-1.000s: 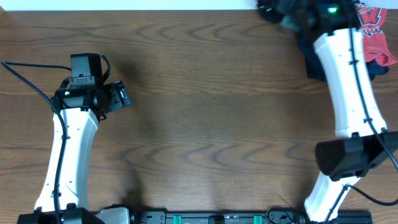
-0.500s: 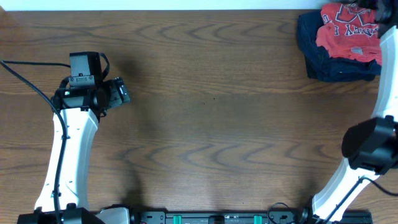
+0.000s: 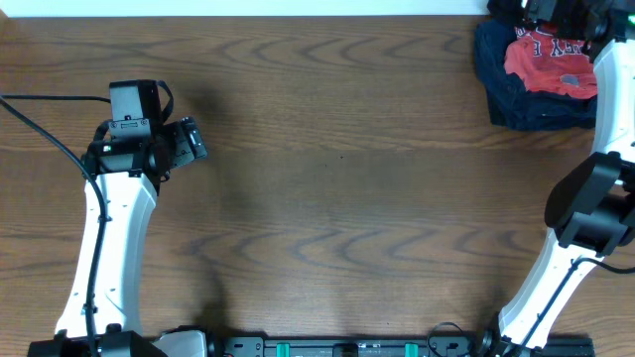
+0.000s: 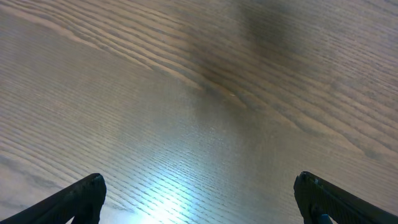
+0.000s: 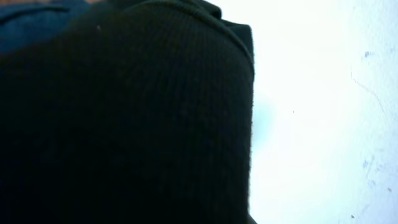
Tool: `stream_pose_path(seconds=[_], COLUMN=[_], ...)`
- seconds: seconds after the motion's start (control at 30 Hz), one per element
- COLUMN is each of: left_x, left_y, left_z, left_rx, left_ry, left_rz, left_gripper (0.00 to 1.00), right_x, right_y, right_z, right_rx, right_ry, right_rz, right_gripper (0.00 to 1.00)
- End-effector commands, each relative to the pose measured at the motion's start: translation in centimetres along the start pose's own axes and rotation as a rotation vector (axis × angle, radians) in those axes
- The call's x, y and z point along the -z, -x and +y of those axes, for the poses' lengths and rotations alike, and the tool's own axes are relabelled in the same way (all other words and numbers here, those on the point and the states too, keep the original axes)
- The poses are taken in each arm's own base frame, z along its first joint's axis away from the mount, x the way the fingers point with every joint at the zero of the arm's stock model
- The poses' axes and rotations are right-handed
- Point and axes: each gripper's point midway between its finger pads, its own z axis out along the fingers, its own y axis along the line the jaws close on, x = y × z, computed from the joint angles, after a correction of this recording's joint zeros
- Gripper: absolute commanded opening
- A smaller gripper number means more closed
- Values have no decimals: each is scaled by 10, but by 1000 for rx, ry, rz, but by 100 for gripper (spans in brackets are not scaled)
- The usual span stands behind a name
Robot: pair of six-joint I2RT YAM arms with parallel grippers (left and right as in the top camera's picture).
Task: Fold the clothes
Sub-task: 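Place the black bundle on top of the clothes stack with the right gripper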
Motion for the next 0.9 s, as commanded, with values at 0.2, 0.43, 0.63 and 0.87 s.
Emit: stream_pose_path(seconds=[0.2,0.43,0.63,0.87], left_x=[1,1,1,1], left_y=[6,6,6,7], left_z=[-1,-1,-1,-1], left_rx=[18,18,19,20], left_ry=[-8,-8,-8,-10], left_rz=[-12,-13,-15,-20], left_gripper=[98,98,98,98], right_x=[31,48,65,79], right_y=[-30,-47,-52,-51], right_z=[-4,16,78,84], right_rx=[50,10,-63,-166], right_ry=[29,120,370,403], right_rz=[94,125,132,152], right_gripper=[1,1,99,99])
